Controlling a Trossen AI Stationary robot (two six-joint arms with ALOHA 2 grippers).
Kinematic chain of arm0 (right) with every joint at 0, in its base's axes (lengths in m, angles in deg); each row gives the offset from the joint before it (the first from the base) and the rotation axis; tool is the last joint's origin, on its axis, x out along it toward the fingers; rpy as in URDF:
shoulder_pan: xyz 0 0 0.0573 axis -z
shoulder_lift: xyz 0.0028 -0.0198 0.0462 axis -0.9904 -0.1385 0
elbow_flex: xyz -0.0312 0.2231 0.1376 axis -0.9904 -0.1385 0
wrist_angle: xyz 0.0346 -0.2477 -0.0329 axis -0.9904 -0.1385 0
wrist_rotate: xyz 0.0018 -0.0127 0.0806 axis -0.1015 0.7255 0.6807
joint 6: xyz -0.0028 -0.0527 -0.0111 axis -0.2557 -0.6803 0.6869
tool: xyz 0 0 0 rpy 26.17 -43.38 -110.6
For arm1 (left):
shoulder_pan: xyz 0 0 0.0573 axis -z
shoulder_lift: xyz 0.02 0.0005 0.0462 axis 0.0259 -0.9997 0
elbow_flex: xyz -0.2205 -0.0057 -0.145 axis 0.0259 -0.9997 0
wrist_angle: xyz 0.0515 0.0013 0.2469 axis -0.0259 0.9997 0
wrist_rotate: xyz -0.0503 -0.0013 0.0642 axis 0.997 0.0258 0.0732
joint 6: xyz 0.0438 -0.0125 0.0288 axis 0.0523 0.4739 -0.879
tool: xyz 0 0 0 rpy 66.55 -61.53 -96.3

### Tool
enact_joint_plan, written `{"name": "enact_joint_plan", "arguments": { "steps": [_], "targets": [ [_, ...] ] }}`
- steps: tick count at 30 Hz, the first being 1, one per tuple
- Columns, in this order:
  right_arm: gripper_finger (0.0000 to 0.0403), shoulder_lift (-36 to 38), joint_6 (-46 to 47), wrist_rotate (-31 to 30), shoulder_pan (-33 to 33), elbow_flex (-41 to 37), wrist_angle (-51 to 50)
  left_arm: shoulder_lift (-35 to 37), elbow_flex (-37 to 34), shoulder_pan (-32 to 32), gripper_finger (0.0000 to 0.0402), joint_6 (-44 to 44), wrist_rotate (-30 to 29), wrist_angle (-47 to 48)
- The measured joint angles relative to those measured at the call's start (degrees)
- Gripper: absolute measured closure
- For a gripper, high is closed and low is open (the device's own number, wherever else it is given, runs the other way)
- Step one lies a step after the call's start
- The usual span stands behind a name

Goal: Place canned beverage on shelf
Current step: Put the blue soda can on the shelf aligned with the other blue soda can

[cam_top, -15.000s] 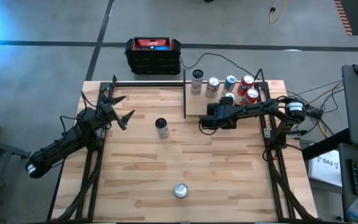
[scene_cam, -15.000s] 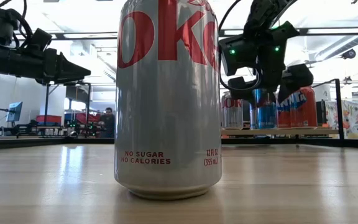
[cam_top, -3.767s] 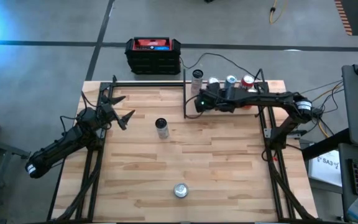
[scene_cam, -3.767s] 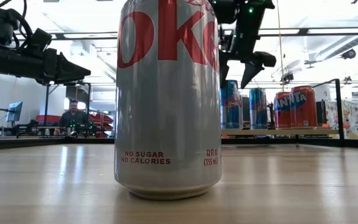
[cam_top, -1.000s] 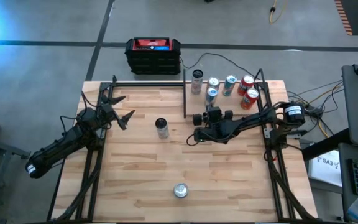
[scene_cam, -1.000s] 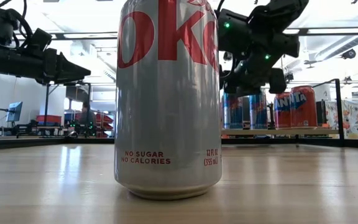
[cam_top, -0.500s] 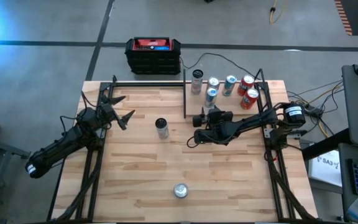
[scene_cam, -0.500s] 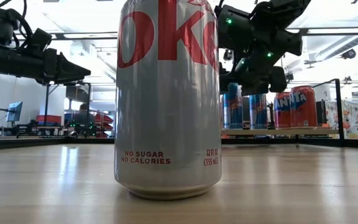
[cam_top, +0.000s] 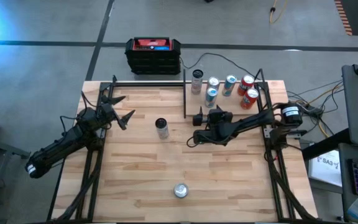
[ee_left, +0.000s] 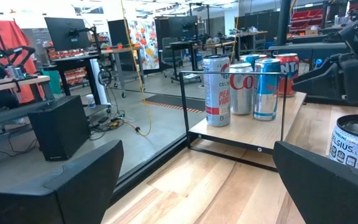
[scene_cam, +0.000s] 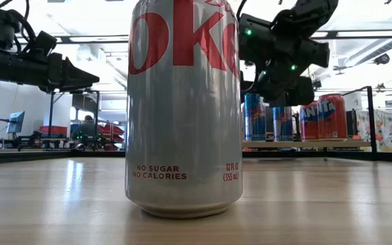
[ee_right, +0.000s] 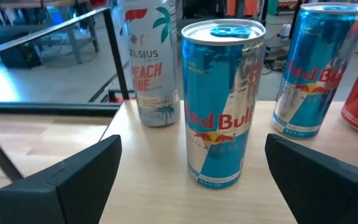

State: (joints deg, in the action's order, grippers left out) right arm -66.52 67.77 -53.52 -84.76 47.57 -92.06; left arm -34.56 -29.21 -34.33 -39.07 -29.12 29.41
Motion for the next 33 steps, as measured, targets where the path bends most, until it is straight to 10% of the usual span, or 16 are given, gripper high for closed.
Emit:
{"name": "enact_joint_plan", "arguments": {
  "steps": [20,33],
  "targets": [
    [0.0021,-12.37,10.39,-15.98,0.02,0.00,1.75,0.00,-0.01,0.00,0.0003,0.01,0.01,0.00],
    [0.0021,-14.85,8.78,-16.25,3.04,2.63,2.17,-0.01,-0.01,-0.02,0.0003,0.02,0.00,0.00]
  ]
}}
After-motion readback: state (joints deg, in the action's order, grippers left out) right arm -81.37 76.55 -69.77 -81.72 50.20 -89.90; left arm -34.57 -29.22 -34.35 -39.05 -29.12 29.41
